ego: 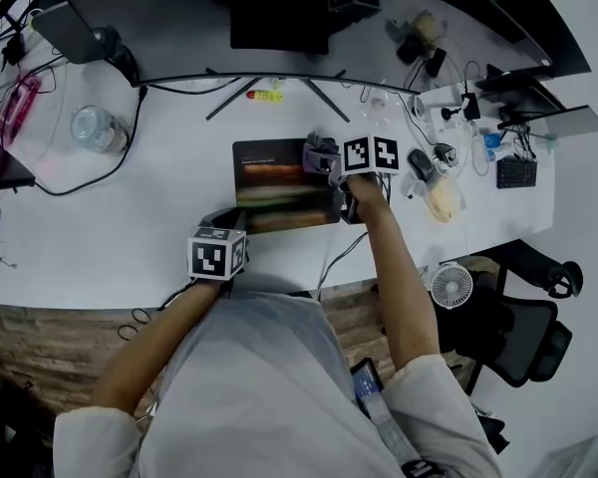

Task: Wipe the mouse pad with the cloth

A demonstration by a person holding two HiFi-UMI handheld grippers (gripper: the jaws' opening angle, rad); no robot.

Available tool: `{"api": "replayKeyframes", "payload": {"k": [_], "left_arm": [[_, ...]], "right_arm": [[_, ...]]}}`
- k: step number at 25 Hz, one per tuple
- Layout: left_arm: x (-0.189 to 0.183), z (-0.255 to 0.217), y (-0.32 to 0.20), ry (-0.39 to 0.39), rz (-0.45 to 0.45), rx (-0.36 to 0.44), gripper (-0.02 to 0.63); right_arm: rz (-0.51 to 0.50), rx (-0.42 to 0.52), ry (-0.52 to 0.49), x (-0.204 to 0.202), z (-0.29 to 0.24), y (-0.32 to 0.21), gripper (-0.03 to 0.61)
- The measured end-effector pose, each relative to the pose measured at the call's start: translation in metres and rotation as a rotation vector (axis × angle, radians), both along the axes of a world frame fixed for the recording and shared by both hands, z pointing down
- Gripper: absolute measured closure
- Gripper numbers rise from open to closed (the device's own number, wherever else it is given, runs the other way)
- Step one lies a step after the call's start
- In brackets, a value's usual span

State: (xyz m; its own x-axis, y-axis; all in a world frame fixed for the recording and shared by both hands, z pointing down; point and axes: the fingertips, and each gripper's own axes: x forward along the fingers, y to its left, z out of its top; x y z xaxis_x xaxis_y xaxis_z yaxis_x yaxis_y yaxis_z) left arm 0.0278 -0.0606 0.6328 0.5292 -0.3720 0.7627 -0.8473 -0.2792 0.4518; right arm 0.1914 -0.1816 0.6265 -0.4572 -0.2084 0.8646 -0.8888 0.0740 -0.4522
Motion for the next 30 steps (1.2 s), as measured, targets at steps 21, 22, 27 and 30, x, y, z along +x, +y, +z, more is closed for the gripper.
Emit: {"api": "replayKeyframes", "payload": {"k": [21,22,27,30], "left_arm": [[0.001,-0.001,0.000,0.007,0.000,-0.003,0.614],[0.001,-0.001,0.000,0.006,0.000,-0.002,0.614],[0.001,-0.001,-0.003,0.000,-0.001,0.006,0.614],[0.001,-0.001,-0.002,-0.003,-0.001,0.008,0.614]], "right_arm": [[0.025,0.038,0.166,0.055,-0.004,-0.003,0.374],[0.018,0.052,0.182,0.057,-0.006,-0.004,0.374],[0.005,0.120,0.124,0.037,-0.031,-0.010,0.374],[-0.012,0.136,0.066,0.014,-0.040,-0.008,0.374]]}}
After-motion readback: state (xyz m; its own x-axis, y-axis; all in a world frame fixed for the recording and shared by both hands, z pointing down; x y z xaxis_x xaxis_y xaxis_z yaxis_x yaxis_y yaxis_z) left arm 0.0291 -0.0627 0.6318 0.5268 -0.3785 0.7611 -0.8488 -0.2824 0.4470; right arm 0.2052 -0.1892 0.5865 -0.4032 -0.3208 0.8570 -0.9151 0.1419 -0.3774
